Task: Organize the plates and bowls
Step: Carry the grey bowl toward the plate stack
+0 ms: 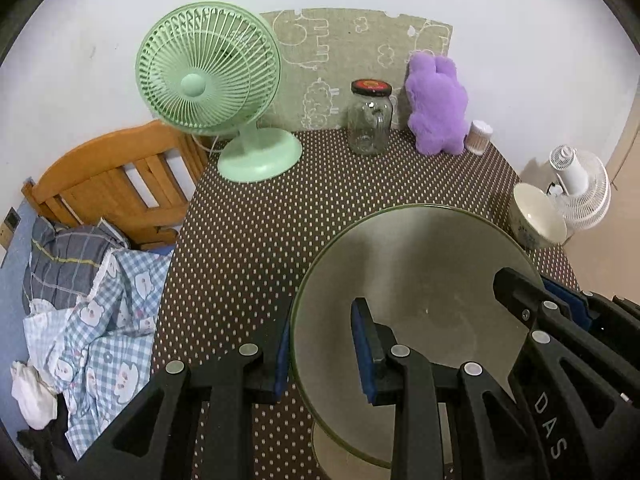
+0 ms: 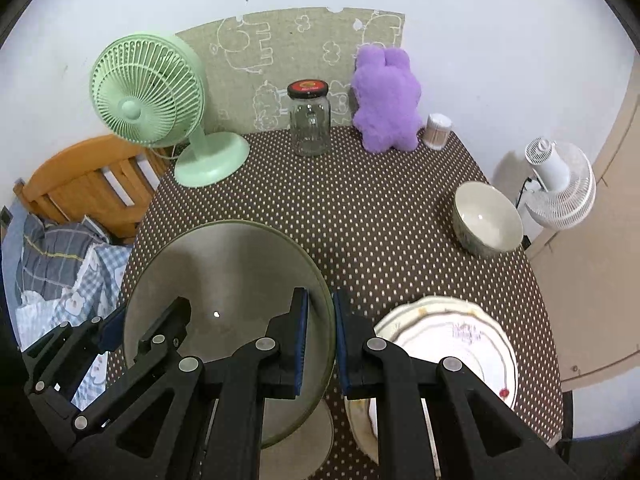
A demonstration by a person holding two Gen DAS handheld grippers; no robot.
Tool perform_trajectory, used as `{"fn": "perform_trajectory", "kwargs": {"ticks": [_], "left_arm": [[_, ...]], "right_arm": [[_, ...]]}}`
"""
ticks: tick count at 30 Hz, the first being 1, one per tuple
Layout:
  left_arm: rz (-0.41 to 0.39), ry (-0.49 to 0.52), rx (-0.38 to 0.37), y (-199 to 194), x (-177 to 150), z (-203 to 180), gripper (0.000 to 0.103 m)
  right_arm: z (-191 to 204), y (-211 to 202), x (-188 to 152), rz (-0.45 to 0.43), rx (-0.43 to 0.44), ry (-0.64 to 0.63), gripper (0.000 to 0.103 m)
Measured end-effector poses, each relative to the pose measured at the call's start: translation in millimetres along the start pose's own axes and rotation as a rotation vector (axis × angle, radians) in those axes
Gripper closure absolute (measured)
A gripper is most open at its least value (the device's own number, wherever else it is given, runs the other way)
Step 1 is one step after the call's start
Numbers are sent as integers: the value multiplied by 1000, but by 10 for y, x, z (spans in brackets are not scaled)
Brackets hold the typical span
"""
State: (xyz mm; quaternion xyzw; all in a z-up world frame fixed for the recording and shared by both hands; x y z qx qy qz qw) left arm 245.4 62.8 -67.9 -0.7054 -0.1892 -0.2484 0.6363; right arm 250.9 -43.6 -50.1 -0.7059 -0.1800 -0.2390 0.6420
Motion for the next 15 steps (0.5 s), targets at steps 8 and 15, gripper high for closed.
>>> {"fn": "perform_trajectory", "kwargs": {"ticks": [8, 15], "left_arm": [[40, 12, -22, 59, -333, -31, 77], [60, 25, -37, 120, -527, -63, 77]], "right_arm": [[-32, 41, -371, 40, -16, 6, 87], [-82, 103, -626, 72, -31, 16, 87]]}}
Point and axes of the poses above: each gripper's, at about its wrist camera, not at the fingertips, and y roughly the way its jaws point, z to its left, x to its top, the point moved 8 cm from there along y, roughly the way its jaws point, and after that the axes turned 7 degrees about -x, right-handed, at the moved point
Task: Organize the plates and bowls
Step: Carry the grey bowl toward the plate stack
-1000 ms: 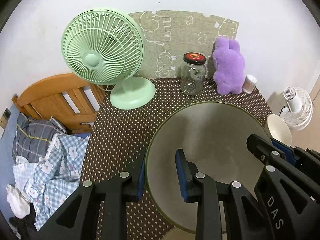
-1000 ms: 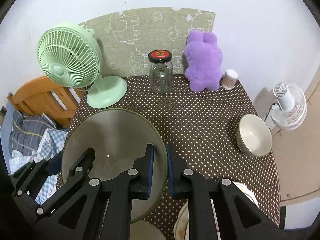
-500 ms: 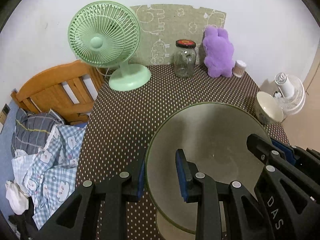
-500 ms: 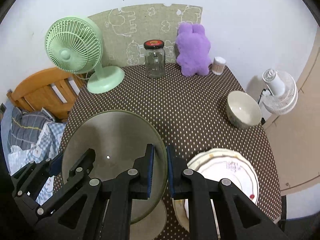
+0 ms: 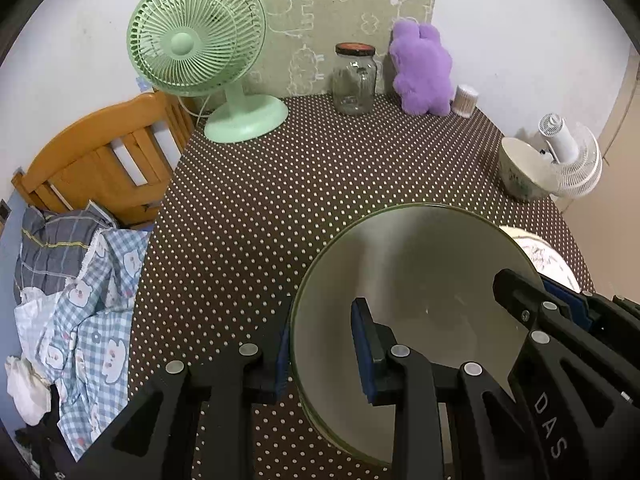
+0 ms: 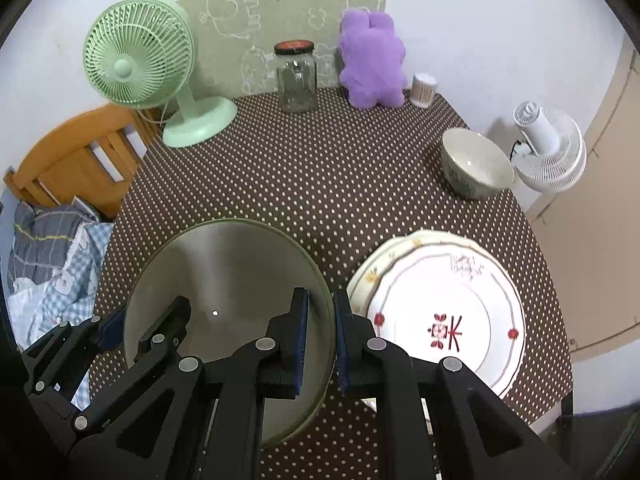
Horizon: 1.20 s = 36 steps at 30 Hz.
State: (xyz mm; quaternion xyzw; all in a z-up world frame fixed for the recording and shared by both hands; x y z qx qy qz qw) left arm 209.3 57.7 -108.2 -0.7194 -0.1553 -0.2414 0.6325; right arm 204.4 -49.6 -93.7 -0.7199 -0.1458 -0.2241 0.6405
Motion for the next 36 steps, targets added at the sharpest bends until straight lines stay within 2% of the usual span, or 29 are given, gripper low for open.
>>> {"fn": "perform_trajectory", "kwargs": {"ticks": [16, 28, 36], "left_arm": [[70, -12, -28, 237, -286, 72, 77], [117, -24, -56, 443, -398, 119, 77], [104, -14, -57, 440, -409, 111, 77]], "right_arm": [[54, 242, -308, 89, -32, -19, 87], [129, 432, -392, 140, -57, -29, 87], [150, 457, -402, 138, -66, -23, 87]]}}
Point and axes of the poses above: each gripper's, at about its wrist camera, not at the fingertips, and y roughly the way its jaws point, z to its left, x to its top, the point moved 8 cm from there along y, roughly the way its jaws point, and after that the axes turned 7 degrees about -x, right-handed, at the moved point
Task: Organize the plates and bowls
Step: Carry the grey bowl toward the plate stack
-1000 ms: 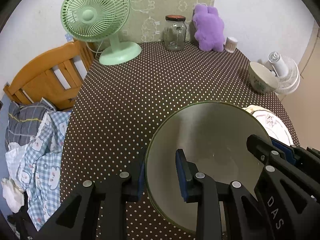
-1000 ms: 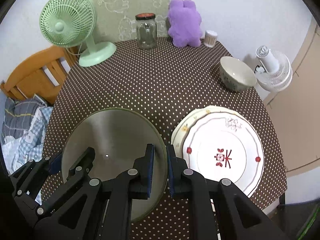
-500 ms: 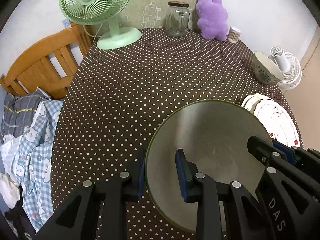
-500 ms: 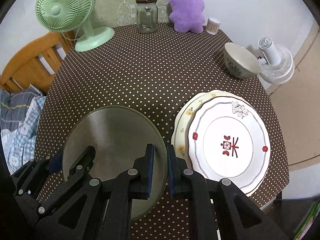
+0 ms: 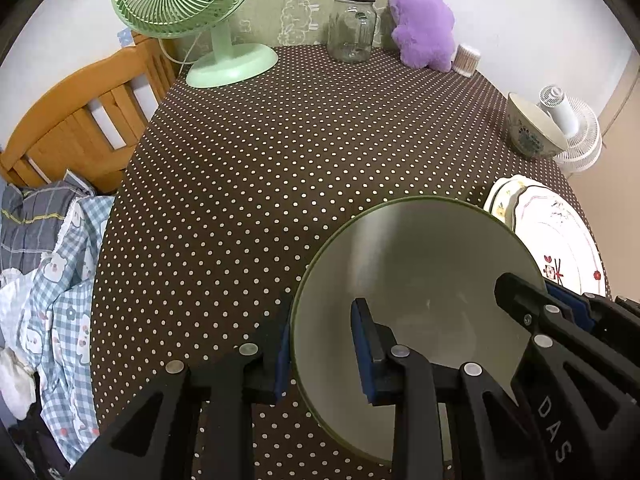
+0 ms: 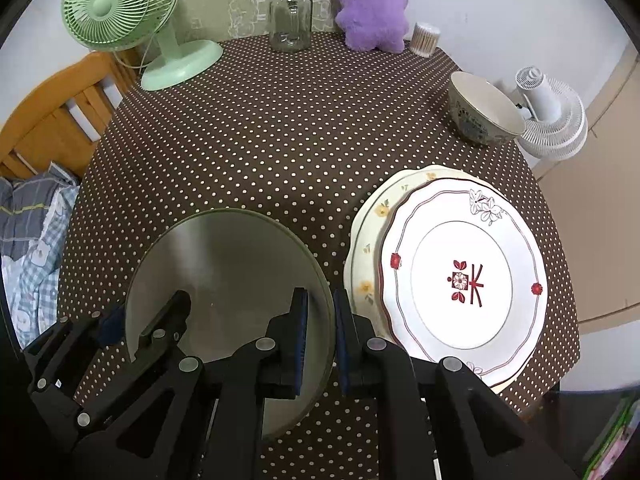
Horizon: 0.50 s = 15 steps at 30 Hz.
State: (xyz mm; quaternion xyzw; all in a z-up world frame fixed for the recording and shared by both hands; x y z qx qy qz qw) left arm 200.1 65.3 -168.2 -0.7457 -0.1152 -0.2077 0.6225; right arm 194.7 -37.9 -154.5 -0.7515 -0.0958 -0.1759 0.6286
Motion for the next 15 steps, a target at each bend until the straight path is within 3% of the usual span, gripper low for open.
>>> {"fn": "perform_trajectory", "kwargs": {"ticks": [4, 12, 14, 15], "left_arm": [[-5, 30, 6, -11, -17, -41, 77], [4, 81, -16, -9, -53, -103, 63], [15, 99, -16, 0, -74, -110, 50], [18, 105, -19, -2, -80, -114, 48]], "right_arm": [[-23, -4, -38, -7, 9, 10, 87], [-30, -27, -83, -22, 16, 9, 87], [-39, -28, -101, -21, 8, 9, 87], [-39, -23, -117, -14, 5, 8, 87]]}}
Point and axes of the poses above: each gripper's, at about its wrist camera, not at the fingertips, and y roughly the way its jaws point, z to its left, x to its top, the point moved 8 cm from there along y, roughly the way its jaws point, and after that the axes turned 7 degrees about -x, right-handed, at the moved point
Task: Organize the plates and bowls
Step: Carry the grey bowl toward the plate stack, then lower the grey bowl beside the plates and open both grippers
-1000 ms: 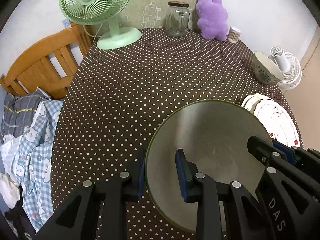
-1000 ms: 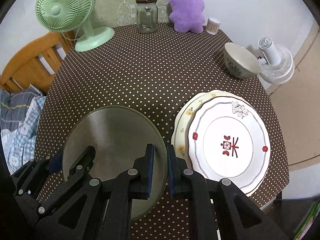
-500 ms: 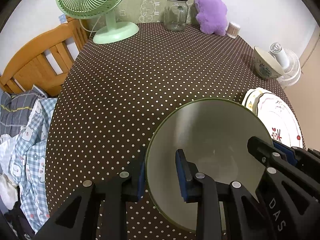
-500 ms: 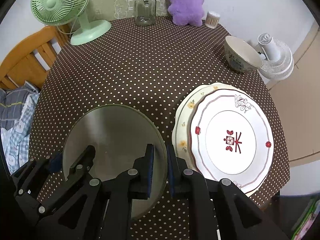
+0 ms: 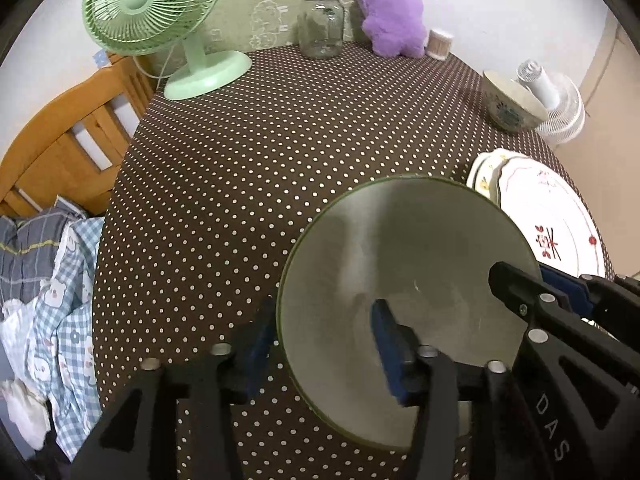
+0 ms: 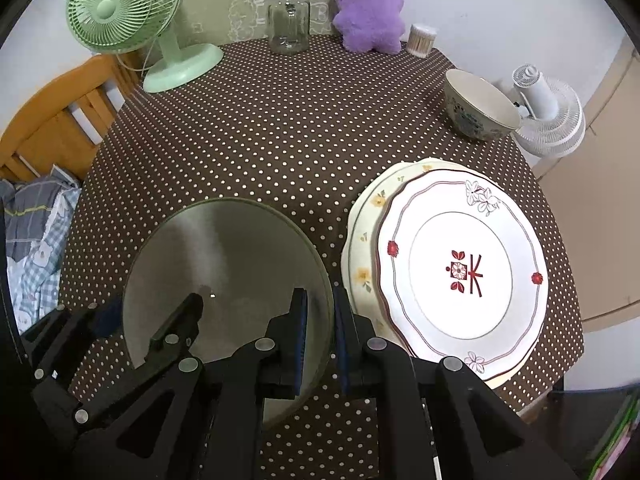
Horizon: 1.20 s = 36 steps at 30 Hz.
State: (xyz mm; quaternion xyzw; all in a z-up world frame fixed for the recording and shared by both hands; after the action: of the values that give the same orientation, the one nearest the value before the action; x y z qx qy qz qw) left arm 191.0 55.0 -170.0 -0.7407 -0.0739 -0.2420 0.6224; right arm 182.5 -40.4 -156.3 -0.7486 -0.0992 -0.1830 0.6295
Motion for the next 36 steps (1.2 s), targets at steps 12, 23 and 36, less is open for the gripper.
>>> {"fn": "perform_trajectory", "kwargs": {"ticks": [12, 23, 36], "left_arm": [[-9, 81, -54, -169, 16, -62, 25], [-37, 50, -23, -295, 146, -21, 12], [-130, -48, 43, -506, 545, -282, 11]], "right_arm": [[-42, -145, -38, -19, -16, 35, 51], [-64, -288, 71, -71, 9, 41, 36], [-388, -360, 512, -98, 130, 12, 36]]}}
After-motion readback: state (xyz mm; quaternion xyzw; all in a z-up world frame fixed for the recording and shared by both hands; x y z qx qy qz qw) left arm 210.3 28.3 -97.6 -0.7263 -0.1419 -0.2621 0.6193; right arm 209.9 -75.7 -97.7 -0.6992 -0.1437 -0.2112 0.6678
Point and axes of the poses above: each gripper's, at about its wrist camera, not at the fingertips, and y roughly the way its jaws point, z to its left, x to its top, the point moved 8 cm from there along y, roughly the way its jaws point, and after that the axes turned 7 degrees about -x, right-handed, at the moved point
